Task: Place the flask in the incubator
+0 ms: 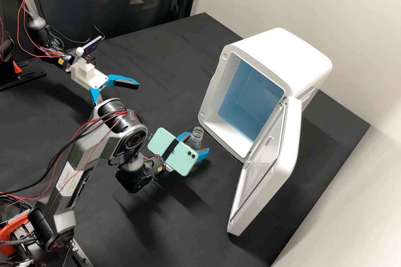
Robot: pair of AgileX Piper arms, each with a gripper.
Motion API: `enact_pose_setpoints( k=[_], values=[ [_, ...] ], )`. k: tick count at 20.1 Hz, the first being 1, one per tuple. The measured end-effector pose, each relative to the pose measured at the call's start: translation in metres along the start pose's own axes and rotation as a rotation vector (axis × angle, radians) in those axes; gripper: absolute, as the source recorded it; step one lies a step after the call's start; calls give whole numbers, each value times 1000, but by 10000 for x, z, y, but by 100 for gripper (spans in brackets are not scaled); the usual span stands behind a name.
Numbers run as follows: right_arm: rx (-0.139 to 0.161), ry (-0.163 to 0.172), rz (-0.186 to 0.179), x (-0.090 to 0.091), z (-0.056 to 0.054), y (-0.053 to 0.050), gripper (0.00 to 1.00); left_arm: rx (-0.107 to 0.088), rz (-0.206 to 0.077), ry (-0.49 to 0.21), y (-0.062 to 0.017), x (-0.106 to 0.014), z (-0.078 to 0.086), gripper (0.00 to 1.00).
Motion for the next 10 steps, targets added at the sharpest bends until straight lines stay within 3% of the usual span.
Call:
enact_pose_setpoints(
  k=[5,7,10],
  values=[
    [-1,2,-2,0,-6,-5,0,-19,48,23,133,-89,-93,100],
    [-1,5,-5,1,-16,-14,0,-37,65,45,173,-119,-139,100],
    [-2,9,-10,-5,-31,-34,0,-33,76,46,201,-134,-143,100]
  ],
)
